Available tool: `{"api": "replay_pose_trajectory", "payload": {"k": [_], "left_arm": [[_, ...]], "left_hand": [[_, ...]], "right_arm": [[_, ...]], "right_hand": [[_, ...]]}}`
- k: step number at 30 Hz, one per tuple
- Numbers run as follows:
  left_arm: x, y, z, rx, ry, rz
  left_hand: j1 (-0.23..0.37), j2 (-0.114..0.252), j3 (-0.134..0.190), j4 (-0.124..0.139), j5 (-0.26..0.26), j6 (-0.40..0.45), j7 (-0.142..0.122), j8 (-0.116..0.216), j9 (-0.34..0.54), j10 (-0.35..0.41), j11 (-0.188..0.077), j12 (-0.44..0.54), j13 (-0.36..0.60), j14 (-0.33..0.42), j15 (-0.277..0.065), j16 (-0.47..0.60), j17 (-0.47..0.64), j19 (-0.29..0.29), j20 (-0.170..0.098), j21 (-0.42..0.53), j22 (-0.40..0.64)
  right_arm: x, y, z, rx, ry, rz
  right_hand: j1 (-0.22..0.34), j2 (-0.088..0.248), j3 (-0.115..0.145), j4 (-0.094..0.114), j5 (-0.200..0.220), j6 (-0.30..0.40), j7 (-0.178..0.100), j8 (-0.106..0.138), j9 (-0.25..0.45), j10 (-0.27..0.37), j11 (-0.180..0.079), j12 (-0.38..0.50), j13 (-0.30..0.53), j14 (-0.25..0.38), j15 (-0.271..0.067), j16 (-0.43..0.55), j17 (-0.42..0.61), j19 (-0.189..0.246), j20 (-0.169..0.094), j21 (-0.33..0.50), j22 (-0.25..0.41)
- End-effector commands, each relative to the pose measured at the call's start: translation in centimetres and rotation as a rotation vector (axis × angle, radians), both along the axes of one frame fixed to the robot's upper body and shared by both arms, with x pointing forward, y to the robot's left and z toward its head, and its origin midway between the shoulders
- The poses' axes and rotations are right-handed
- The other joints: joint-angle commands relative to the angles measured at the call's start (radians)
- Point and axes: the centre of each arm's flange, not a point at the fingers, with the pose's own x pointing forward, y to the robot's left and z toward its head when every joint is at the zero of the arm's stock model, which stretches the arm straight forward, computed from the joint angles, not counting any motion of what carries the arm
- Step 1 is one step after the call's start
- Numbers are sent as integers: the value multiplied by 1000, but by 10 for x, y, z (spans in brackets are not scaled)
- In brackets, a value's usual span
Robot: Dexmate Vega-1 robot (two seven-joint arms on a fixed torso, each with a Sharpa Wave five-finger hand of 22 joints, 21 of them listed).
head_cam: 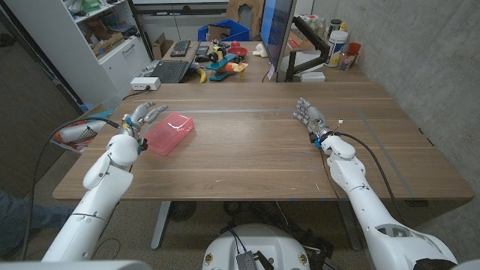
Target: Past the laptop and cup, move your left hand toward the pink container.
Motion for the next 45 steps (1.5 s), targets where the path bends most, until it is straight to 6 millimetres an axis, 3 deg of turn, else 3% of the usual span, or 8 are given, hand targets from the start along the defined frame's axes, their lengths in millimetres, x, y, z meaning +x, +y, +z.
{"api": "replay_pose_trajectory", "payload": {"k": [1, 45], "left_arm": [[1, -4, 1, 54, 18, 43], [9, -2, -10, 93, 57, 77]], "left_hand": [[8, 0, 2, -6, 7, 9, -4, 4, 3, 12, 1, 4, 1, 6, 4, 3, 2, 3, 11, -1, 5], [23, -3, 2, -5, 7, 23, -12, 2, 4, 26, -11, 4, 2, 16, -2, 2, 2, 6, 15, -2, 6]], "right_arm": [[-1, -1, 1, -1, -3, -2], [-1, 8, 6, -19, -3, 2]], "right_hand": [[4, 10, -1, -1, 6, 8, 0, -1, 2, 8, -2, 2, 4, 8, 3, 1, 1, 10, -3, -4, 1], [4, 10, -3, -1, 6, 9, 0, -1, 2, 10, -3, 2, 4, 10, 5, 1, 1, 11, -2, -4, 1]]}}
